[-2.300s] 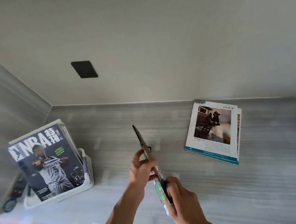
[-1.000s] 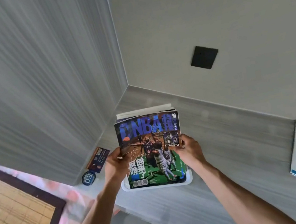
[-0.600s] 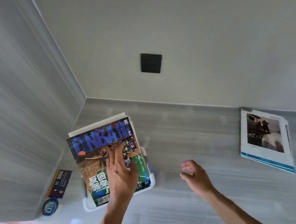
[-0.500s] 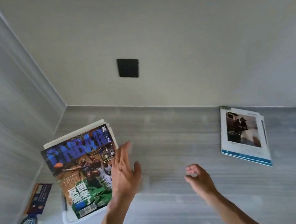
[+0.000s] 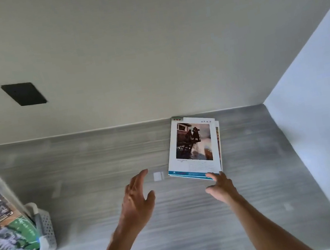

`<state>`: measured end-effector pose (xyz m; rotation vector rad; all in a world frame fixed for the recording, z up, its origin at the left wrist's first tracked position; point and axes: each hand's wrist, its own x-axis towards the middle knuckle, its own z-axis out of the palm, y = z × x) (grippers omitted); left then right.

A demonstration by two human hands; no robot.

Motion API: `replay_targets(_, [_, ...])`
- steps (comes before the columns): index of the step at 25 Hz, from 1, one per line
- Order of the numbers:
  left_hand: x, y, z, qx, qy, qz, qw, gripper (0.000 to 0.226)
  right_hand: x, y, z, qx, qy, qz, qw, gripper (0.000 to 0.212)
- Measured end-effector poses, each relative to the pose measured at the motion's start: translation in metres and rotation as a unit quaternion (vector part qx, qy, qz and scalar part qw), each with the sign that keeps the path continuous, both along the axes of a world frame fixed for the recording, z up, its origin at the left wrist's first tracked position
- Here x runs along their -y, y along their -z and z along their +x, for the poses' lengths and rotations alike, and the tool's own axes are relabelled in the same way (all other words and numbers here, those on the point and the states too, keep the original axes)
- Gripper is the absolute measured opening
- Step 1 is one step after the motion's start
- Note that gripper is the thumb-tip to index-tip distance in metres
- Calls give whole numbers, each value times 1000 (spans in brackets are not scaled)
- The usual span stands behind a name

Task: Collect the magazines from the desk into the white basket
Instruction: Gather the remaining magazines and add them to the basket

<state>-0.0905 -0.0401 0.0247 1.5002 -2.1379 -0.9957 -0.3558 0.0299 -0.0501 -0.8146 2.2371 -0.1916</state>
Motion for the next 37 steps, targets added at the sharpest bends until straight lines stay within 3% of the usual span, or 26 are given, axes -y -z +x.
replay_targets(6, [-26, 14, -17, 43, -15, 57, 997, 62, 17, 17, -27, 50, -16, 53, 997, 55])
replay_targets(12, [-31, 16, -31, 47, -33, 66, 996, 64, 29, 18, -4, -1, -43, 57, 997, 53])
replay_targets(17, [-32, 15, -31, 49, -43, 66, 996, 61, 40, 15, -9, -21, 59, 21, 998, 54])
replay_targets(23, [-13, 29, -48, 67, -45, 95, 992, 61, 35, 26, -28, 14, 28, 34, 999, 58])
replay_targets(26, [-19, 31, -58, 51, -29, 100, 993, 61, 35, 31, -34, 31, 86, 5, 996, 57])
replay_targets(29, [-28, 31, -55, 55, -20, 98, 993, 61, 37, 33, -38, 94, 209, -55, 972, 50])
replay_targets(30, [-29, 31, -53, 60, -24, 97, 993, 60, 37, 34, -35, 74, 203, -57, 975, 50])
replay_targets(32, [-30, 32, -49, 71, -25, 94, 993, 57, 37, 36, -23, -19, 76, -42, 996, 60])
replay_targets(34, [-29, 33, -45, 72, -25, 91, 993, 55, 36, 40, -17, -91, -36, -53, 994, 74])
replay_targets(37, [-29, 34, -36, 71, -35, 88, 993, 53, 47, 44, -34, -106, 68, -36, 991, 75])
